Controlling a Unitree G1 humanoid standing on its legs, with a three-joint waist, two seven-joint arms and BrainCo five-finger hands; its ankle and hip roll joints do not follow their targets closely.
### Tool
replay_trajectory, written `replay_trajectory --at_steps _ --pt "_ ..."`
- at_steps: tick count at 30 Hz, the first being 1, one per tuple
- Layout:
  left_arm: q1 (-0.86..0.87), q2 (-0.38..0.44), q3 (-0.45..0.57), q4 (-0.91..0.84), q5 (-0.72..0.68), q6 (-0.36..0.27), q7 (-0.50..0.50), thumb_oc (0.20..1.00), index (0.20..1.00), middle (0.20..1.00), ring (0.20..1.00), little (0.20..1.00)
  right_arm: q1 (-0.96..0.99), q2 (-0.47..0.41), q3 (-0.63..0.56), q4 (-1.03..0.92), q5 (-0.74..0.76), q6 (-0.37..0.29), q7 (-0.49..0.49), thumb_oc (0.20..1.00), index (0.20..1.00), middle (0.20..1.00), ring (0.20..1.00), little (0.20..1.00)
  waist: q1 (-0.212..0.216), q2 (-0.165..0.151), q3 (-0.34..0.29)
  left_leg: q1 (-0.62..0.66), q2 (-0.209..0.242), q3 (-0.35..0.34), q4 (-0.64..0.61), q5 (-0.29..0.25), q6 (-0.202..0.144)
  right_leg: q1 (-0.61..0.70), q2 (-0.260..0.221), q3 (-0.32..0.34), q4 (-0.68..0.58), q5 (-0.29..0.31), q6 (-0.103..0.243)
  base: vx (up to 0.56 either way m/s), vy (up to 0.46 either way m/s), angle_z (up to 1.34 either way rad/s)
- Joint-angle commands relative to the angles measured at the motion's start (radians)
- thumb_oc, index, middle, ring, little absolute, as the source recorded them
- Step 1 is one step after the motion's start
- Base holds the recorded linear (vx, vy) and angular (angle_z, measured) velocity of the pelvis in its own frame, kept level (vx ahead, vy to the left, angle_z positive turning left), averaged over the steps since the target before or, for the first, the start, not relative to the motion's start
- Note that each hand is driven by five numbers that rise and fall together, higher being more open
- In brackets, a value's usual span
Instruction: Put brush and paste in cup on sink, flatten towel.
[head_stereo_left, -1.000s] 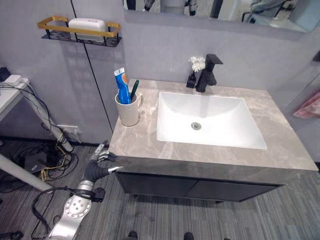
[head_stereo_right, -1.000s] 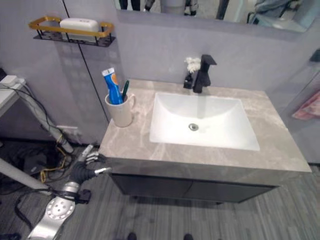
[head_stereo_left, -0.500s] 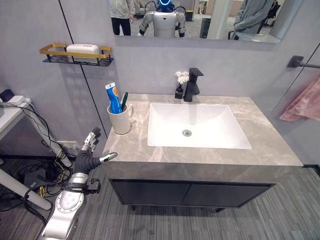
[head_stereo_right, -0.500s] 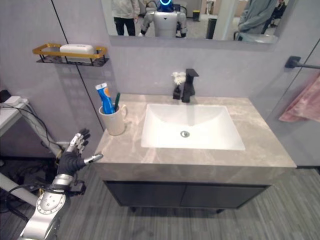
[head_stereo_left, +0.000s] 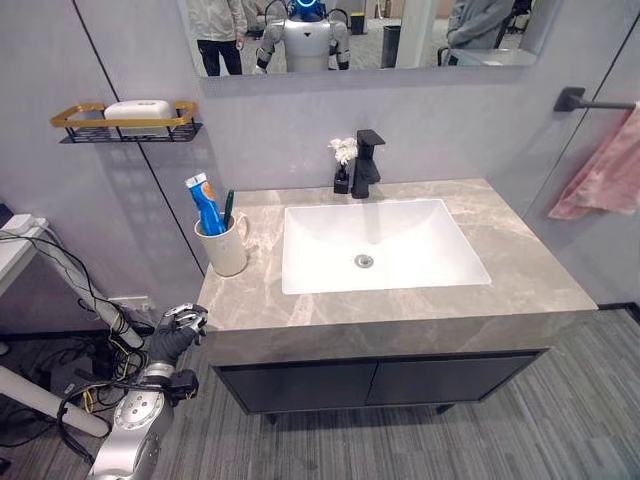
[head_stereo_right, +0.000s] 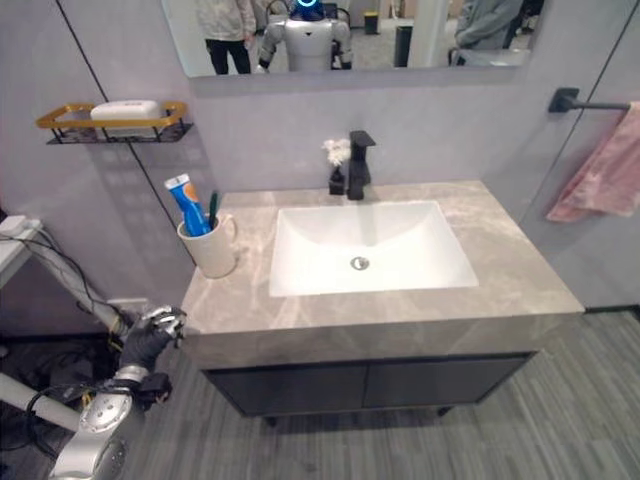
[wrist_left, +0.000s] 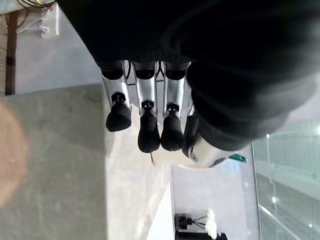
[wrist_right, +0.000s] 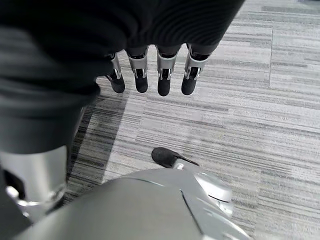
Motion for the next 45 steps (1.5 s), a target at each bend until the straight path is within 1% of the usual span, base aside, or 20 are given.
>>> replay_trajectory --at_steps 1,8,11,16,22,23,24,30,35,45 --pt "-0.119 0.032 0.077 -0.01 0.028 -0.026 0.024 0.2 0.2 0.2 0.2 0.2 -0.022 0.019 0.041 0.033 -0.029 0.026 0.005 1.0 1.0 1.0 1.0 1.0 -0.008 -0.043 0.043 -0.05 -0.022 -0.028 0.009 0.024 0.004 0.062 -0.002 -0.007 0.007 -0.011 0.0 0.0 0.0 0.0" --pt "-0.169 0.015 0.094 0.042 0.041 -0.025 0.069 0.2 0.2 0.2 0.2 0.2 -0.011 0.02 0.031 0.027 -0.01 0.027 -0.004 1.0 1.0 1.0 1.0 1.0 -0.02 -0.04 0.047 -0.05 -0.02 -0.025 0.009 0.021 0.001 0.06 -0.001 -0.008 0.007 -0.013 0.001 0.0 -0.001 0.0" --pt "-0.195 0.013 0.112 0.062 0.041 -0.031 0.102 0.2 0.2 0.2 0.2 0.2 -0.013 0.024 0.035 0.032 -0.011 0.032 -0.006 1.0 1.0 1.0 1.0 1.0 -0.021 -0.04 0.051 -0.048 -0.019 -0.021 0.009 0.018 0.002 0.06 0.0 -0.002 0.007 -0.013 0.002 0.01 -0.003 0.0" --pt "-0.234 0.019 0.119 0.103 0.04 -0.035 0.123 0.2 0.2 0.2 0.2 0.2 -0.023 0.022 0.045 0.029 -0.017 0.036 -0.007 1.0 1.0 1.0 1.0 1.0 -0.02 -0.044 0.062 -0.057 -0.018 -0.016 0.009 0.019 0.003 0.048 -0.001 0.003 0.007 -0.012 0.003 0.01 0.001 -0.04" --pt "-0.283 0.039 0.11 0.12 0.034 -0.042 0.144 0.2 0.2 0.2 0.2 0.2 -0.043 0.016 0.047 0.003 0.009 0.032 -0.019 1.0 1.0 1.0 1.0 1.0 -0.021 -0.051 0.077 -0.096 -0.015 -0.019 0.009 0.03 0.0 0.014 0.002 0.003 0.007 -0.006 0.005 -0.01 -0.001 -0.02" --pt "-0.309 0.044 0.103 0.13 0.022 -0.047 0.155 0.2 0.2 0.2 0.2 0.2 -0.057 0.015 0.056 -0.006 0.016 0.031 -0.027 1.0 1.0 1.0 1.0 1.0 -0.023 -0.052 0.09 -0.125 -0.015 -0.022 0.009 0.038 0.0 -0.013 0.003 0.002 0.007 0.001 0.006 -0.07 -0.009 0.0" --pt "-0.311 0.045 0.103 0.131 0.021 -0.048 0.155 0.2 0.2 0.2 0.2 0.2 -0.058 0.016 0.056 -0.006 0.016 0.031 -0.027 1.0 1.0 1.0 1.0 1.0 -0.024 -0.052 0.089 -0.127 -0.015 -0.022 0.009 0.038 0.0 -0.015 0.003 0.001 0.007 0.001 0.006 -0.06 -0.002 -0.02" --pt "-0.323 0.035 0.104 0.123 -0.001 -0.06 0.175 0.2 0.2 0.2 0.2 0.2 -0.068 0.017 0.041 -0.017 0.058 0.027 -0.039 1.0 1.0 1.0 1.0 1.0 -0.025 -0.05 0.097 -0.165 -0.021 -0.022 0.009 0.044 0.004 -0.051 -0.004 0.008 0.007 0.006 0.009 0.0 0.0 0.0" --pt "-0.359 0.049 0.095 0.121 -0.014 -0.071 0.195 0.2 0.2 0.2 0.2 0.2 -0.076 0.022 0.054 -0.034 0.071 0.025 -0.044 1.0 1.0 1.0 1.0 1.0 -0.026 -0.044 0.108 -0.21 -0.031 -0.018 0.009 0.05 0.008 -0.099 -0.009 0.017 0.007 0.015 0.012 0.0 0.013 -0.01" --pt "-0.428 0.072 0.08 0.159 -0.029 -0.082 0.223 0.2 0.2 0.2 0.2 0.2 -0.09 0.017 0.07 -0.044 0.072 0.025 -0.054 1.0 1.0 1.0 1.0 1.0 -0.032 -0.043 0.12 -0.237 -0.033 -0.009 0.009 0.051 0.009 -0.133 -0.017 0.029 0.007 0.024 0.019 0.0 0.007 -0.02"
